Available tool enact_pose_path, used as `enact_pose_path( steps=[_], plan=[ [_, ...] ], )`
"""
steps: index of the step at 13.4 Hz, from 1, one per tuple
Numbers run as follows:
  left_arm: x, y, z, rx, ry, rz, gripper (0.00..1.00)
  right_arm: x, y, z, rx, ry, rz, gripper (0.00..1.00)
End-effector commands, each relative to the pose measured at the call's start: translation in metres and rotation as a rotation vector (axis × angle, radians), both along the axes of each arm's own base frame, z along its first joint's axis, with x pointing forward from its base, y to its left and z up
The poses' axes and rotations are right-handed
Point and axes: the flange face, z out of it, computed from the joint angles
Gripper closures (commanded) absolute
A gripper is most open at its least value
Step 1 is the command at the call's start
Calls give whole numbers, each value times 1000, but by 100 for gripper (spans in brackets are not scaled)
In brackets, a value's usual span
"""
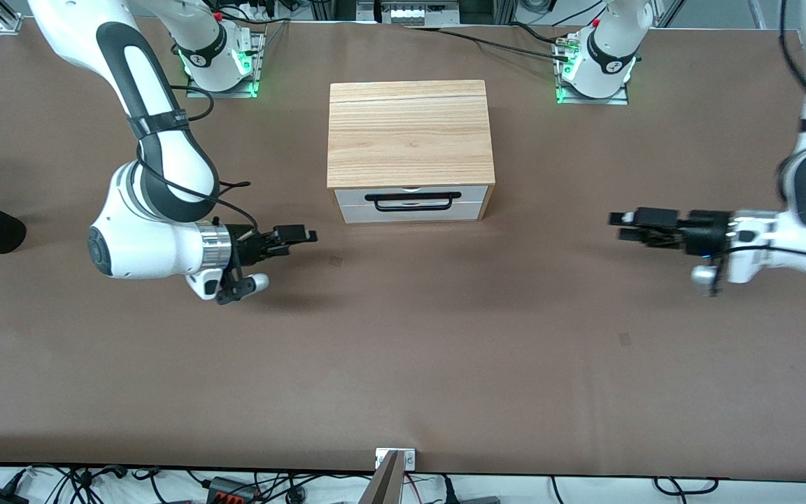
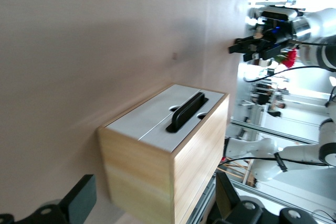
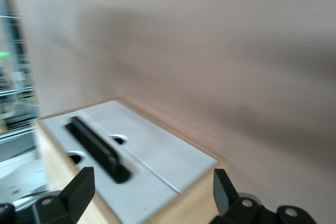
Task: Pull top drawer with both arms simultaneously
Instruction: 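Close in on the black handle ends with both grippers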
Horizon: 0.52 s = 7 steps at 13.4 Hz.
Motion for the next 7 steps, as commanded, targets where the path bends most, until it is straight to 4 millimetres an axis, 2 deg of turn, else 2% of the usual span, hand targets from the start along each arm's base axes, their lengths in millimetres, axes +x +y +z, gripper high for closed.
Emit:
enact_pose_path(
  steps=[1,3,4,5,7],
  plan=[
    [-10,-38,-8,-27,-39,-9,0,-14,12,-23,178,-8,-1,0],
    [-19,-69,-32,-86,-67,36,0,-25,20,-43,294,-19,-8,0],
    [-31,-84,-52,-165,-78,84,0,-32,22,-56,352,-34,-13,0],
    [-43,-98,-62,-224,-66,106,0,-40,22,-72,417,-38,-29,0],
    [-64,-106,-83,-284,-1,159,0,-56,33,-104,586,3,-56,0]
  ],
)
